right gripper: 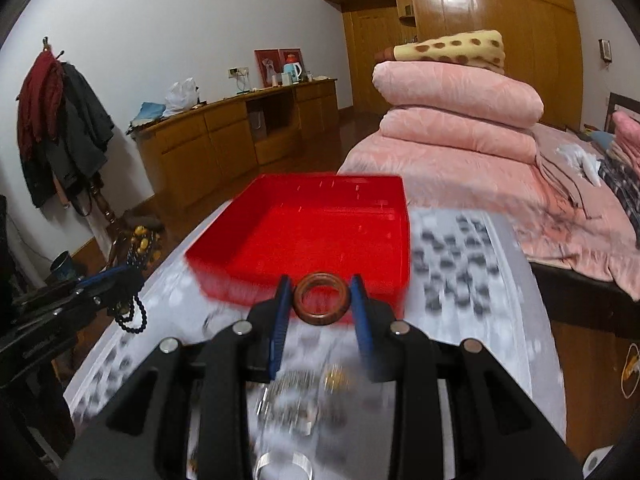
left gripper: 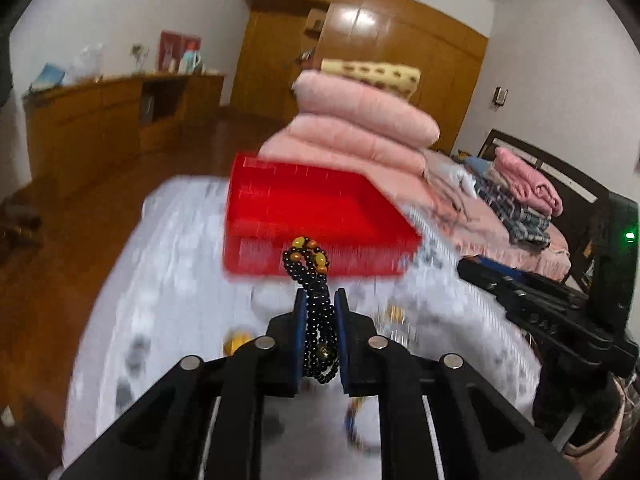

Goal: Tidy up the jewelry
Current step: 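Carry both items into the red tin box and open both tools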

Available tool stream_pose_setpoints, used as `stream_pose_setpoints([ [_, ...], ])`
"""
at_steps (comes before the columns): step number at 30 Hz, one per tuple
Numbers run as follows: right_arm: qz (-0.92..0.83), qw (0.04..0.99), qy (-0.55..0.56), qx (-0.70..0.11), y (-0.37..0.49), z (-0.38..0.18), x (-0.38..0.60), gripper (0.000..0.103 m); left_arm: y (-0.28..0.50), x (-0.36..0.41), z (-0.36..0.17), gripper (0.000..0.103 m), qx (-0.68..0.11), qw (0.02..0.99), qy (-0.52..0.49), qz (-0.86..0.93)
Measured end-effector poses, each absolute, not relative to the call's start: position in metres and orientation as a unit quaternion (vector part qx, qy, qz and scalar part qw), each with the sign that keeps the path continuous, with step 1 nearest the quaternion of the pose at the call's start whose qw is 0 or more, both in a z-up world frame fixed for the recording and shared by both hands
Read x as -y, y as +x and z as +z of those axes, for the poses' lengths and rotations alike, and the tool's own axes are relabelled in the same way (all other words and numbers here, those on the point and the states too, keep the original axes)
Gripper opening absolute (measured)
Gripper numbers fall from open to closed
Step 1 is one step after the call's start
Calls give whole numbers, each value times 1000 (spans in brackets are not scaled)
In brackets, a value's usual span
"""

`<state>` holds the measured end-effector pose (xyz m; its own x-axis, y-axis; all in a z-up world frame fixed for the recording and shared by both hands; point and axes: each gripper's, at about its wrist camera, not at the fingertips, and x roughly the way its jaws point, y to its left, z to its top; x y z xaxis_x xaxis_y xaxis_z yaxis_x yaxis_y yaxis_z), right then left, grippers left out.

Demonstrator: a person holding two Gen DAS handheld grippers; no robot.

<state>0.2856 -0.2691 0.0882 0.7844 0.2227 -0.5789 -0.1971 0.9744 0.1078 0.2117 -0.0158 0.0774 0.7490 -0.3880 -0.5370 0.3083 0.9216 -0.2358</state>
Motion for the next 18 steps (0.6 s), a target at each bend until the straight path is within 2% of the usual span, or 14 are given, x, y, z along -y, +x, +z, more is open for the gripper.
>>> stream_pose_setpoints([
  [5, 112, 935, 33, -336, 338, 71, 269, 28, 274, 32, 98, 14, -288, 938, -48, -188],
  [10, 110, 930, 39, -350, 358, 54, 268, 30, 330, 44, 78, 14, -315, 929, -40, -189],
  [12, 108, 931, 36, -346, 358, 53, 269, 43, 345, 47, 67, 14, -330, 924, -39, -188],
  [15, 105, 934, 38, -341, 356, 52, 271, 45, 354, 49, 56, 15, -342, 920, -42, -190],
  [16, 105, 934, 43, -340, 355, 54, 272, 45, 355, 50, 54, 18, -342, 920, -41, -188],
  [18, 102, 936, 50, -334, 350, 57, 276, 45, 353, 49, 53, 33, -341, 920, -39, -187],
])
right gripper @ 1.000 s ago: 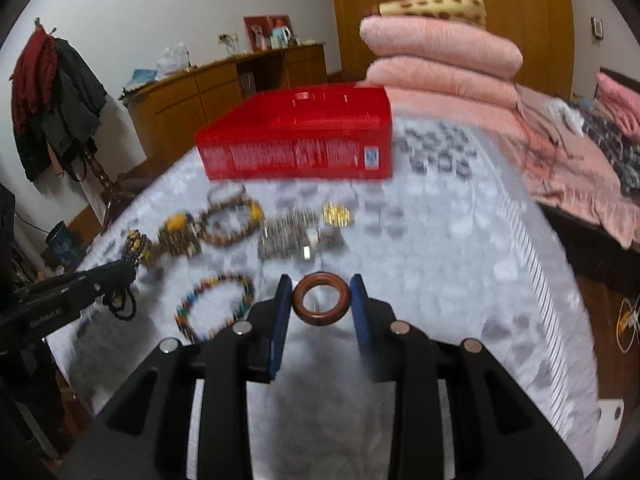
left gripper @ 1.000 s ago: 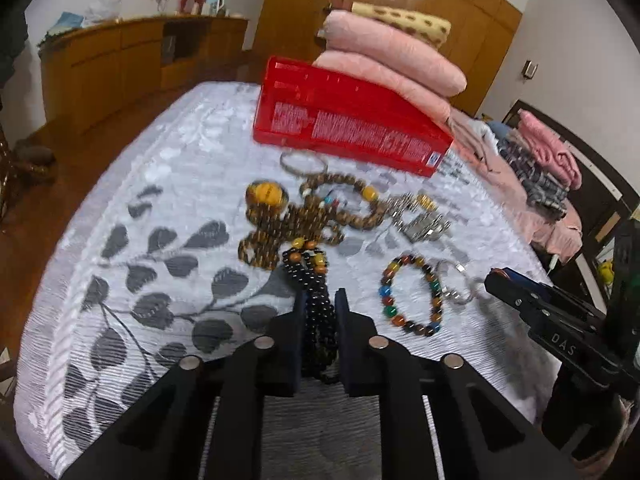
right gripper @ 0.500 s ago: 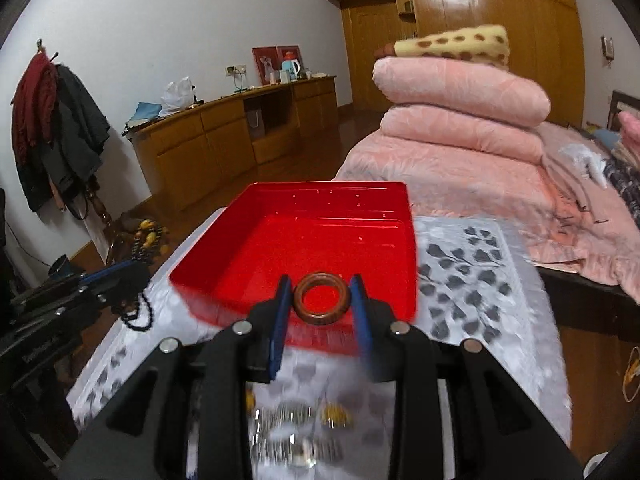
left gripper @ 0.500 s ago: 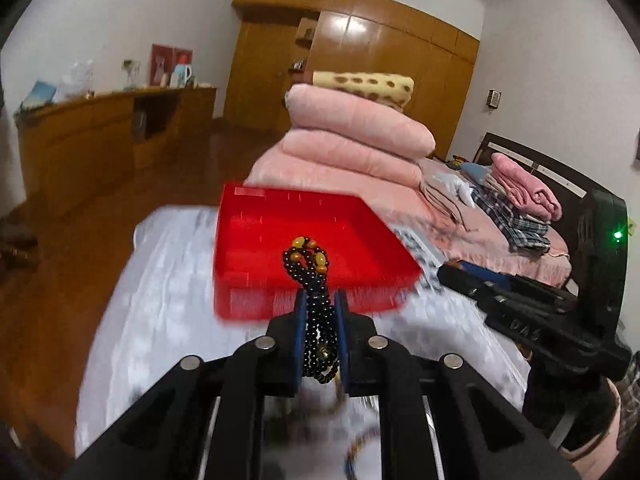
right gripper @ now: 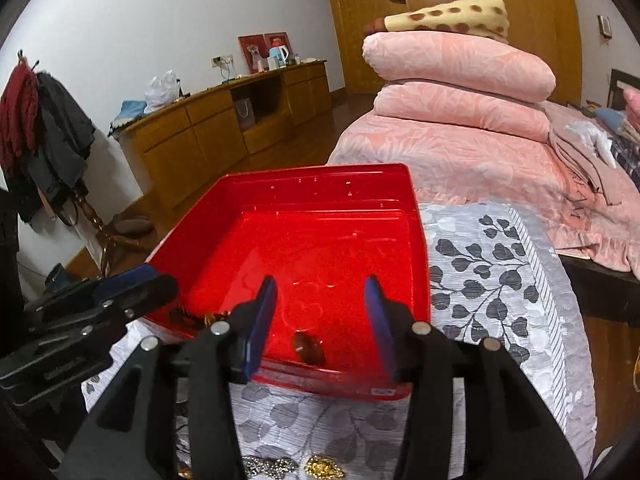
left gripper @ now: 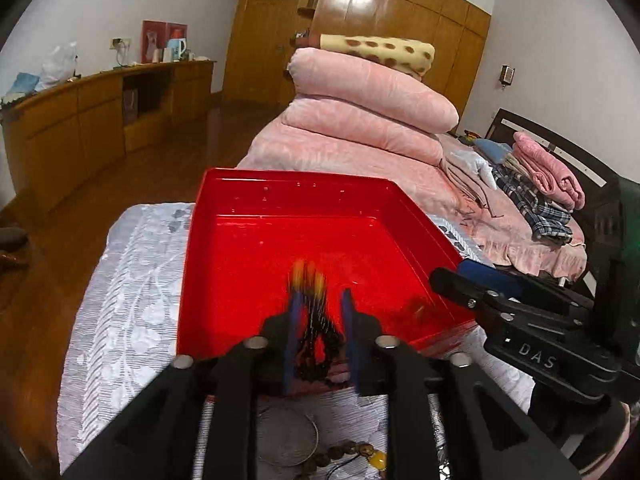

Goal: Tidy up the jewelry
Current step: 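Carry both items into the red tin box and open both tools, then move the right tool to the silver bangle while the left tool moves to the multicolored bead bracelet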

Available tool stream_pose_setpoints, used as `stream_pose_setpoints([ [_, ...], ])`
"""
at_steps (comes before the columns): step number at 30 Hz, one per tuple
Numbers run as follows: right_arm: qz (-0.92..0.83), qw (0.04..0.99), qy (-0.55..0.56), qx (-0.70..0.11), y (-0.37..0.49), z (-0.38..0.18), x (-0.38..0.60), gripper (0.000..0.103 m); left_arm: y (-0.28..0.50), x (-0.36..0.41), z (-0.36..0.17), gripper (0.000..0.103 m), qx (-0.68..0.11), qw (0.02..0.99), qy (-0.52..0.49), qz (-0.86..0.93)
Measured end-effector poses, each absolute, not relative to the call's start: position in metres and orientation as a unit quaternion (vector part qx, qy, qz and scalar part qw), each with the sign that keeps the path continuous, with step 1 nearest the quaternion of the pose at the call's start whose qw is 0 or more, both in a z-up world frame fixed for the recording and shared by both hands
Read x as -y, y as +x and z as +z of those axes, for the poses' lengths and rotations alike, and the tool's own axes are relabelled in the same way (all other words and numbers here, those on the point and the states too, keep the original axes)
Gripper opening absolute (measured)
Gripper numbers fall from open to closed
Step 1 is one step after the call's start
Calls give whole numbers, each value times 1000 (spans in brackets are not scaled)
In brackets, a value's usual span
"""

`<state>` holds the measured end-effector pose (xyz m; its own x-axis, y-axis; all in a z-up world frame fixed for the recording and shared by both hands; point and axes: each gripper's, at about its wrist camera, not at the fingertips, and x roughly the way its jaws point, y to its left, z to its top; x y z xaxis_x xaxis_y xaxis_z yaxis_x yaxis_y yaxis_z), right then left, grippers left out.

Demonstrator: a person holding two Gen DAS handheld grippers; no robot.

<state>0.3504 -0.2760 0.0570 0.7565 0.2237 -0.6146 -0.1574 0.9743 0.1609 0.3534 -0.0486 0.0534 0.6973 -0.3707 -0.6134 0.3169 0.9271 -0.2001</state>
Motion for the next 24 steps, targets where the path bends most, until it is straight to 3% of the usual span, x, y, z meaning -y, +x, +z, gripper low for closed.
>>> stream_pose_setpoints([
  [1, 101, 937, 50, -331, 348, 58, 277, 45, 351, 48, 55, 41, -337, 922, -41, -186],
  [6, 85, 946, 53, -308, 313, 68, 283, 51, 341, 39, 68, 45, -324, 928, -37, -180],
  [14, 69, 943, 67, -319, 235, 53, 288, 56, 274, 16, 83, 72, -280, 950, -22, -135],
  [24, 61, 918, 73, -385, 184, 12, 281, 56, 204, -2, 44, 76, -347, 930, -26, -115],
])
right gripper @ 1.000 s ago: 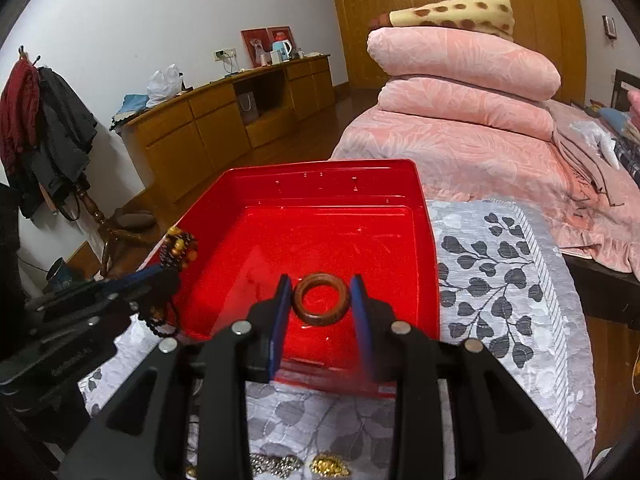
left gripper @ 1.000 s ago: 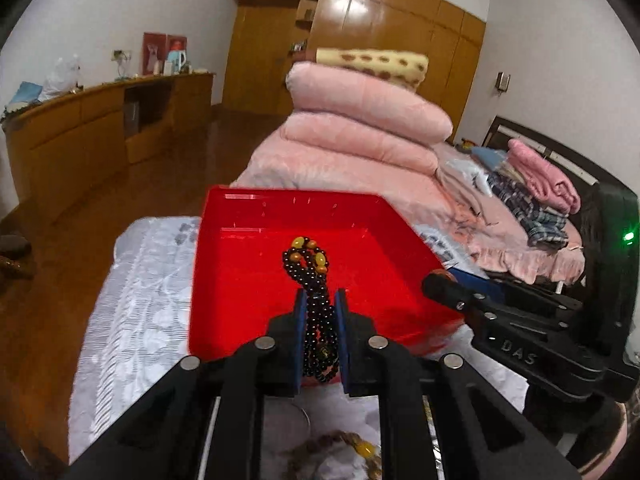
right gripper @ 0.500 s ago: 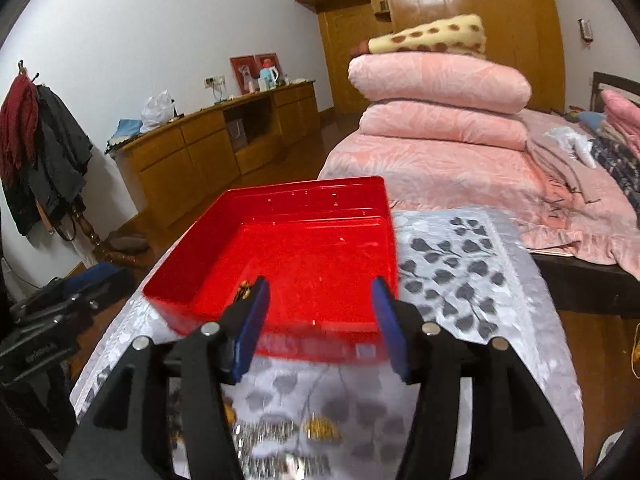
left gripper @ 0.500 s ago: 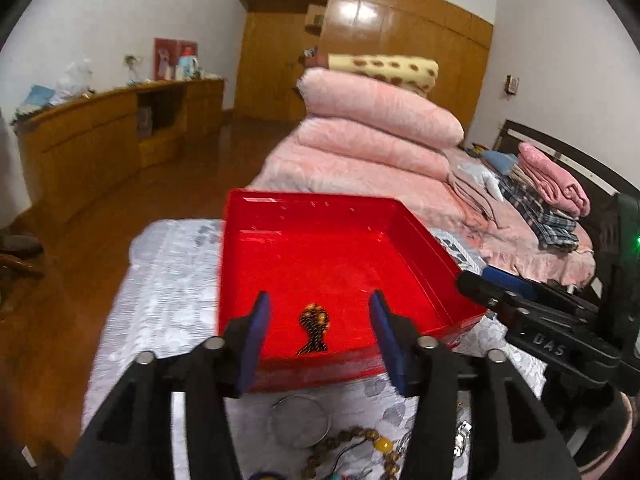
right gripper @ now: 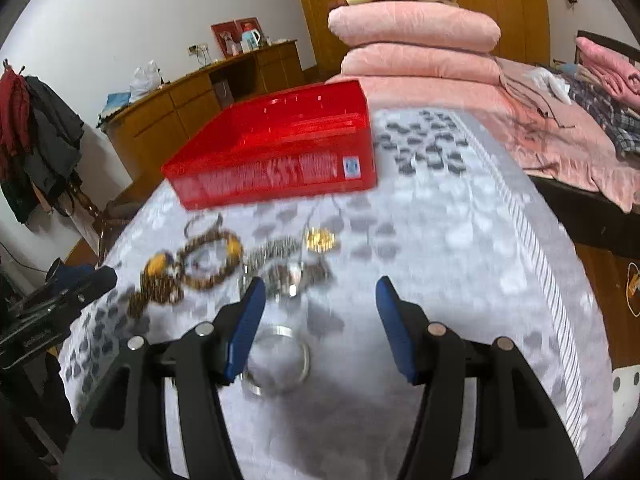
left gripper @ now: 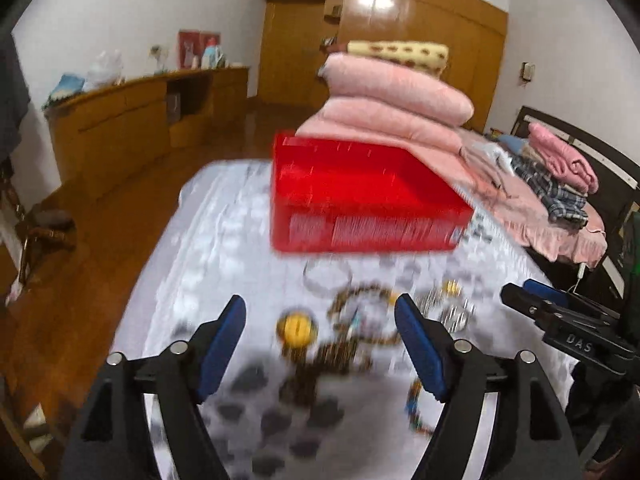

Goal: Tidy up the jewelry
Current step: 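Move the right tool to the silver bangle while the left tool moves to the multicolored bead bracelet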

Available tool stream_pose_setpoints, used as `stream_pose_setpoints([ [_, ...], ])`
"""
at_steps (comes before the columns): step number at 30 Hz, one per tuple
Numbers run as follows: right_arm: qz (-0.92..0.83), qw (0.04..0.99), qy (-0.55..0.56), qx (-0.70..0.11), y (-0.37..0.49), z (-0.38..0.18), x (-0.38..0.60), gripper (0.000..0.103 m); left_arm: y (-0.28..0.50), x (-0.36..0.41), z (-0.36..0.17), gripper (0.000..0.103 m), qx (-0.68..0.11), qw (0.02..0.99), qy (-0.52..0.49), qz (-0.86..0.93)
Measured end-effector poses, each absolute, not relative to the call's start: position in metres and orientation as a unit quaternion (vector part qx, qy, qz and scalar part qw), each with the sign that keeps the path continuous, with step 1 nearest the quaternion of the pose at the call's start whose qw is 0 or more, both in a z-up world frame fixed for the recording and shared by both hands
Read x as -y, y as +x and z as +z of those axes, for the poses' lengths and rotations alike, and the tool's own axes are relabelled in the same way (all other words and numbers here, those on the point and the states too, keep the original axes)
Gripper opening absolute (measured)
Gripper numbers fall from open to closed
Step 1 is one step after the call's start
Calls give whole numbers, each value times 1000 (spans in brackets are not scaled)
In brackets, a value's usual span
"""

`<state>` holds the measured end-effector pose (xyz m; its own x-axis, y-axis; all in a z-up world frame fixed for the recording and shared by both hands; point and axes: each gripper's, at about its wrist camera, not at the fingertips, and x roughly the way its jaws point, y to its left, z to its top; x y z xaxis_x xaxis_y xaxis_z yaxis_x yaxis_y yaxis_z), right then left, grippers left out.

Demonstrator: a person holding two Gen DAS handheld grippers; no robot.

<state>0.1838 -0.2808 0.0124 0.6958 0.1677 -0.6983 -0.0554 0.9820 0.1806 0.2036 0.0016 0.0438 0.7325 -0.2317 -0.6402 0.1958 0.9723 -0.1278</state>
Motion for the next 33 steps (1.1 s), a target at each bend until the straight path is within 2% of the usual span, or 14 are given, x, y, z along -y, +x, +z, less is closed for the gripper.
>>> stream_pose_setpoints([
  [9, 72, 906, 60, -414, 167, -8, 269, 55, 174, -9, 5, 75, -391, 914, -33, -97],
  [33, 81, 896, 0, -437, 168, -17, 240, 52, 170, 4, -4, 75, -401, 910, -31, -104],
])
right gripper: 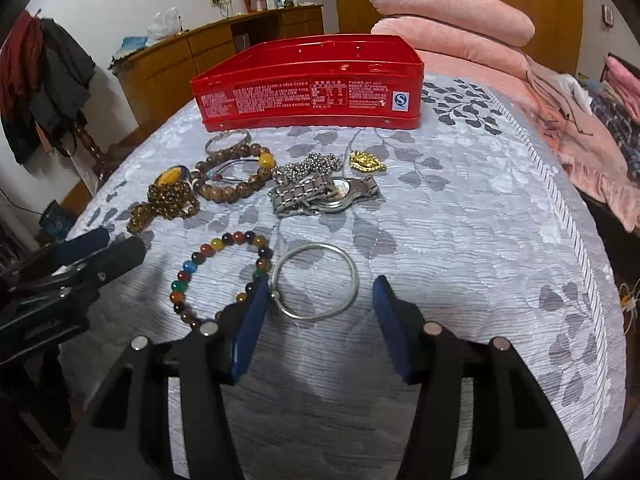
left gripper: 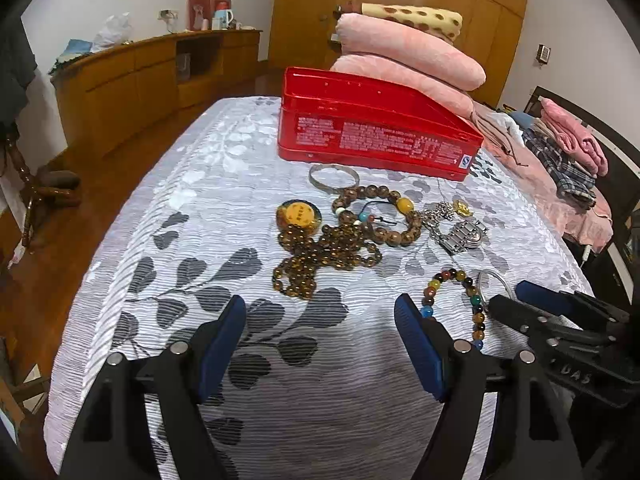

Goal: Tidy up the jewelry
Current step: 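Move the right tool to the silver bangle while the left tool moves to the multicolored bead bracelet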

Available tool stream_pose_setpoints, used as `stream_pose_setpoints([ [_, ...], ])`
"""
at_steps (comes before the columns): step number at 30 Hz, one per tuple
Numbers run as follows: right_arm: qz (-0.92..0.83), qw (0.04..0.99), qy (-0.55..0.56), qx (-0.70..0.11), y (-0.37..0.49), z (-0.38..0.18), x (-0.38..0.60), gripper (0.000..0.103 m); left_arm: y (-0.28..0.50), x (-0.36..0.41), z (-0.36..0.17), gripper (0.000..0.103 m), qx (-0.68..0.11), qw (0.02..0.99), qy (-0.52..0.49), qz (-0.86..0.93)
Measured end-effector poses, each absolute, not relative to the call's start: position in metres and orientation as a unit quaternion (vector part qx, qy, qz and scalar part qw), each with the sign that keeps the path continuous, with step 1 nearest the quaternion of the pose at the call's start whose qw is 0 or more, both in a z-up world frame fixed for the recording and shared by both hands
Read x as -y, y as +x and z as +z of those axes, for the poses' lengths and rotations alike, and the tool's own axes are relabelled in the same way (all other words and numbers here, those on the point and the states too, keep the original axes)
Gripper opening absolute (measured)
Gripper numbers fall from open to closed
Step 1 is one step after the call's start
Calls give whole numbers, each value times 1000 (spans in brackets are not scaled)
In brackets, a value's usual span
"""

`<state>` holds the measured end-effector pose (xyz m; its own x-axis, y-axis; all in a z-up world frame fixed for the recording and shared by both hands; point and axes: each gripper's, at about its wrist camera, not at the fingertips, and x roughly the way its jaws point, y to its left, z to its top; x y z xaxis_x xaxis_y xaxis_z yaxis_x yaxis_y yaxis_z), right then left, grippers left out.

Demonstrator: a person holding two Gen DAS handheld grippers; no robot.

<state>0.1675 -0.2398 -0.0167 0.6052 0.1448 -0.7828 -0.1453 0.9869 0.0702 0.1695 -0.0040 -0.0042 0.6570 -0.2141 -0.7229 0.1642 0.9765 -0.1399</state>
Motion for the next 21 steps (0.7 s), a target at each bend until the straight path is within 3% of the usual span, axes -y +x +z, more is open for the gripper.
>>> stream_pose_setpoints([
  [6, 77, 896, -28, -436, 167, -18, 231, 46, 168, 10, -4, 75, -400, 909, -31, -113],
  [21, 44, 901, 10, -431, 156, -12, 273, 45, 163, 39, -1, 75, -402, 904, -23, -146],
])
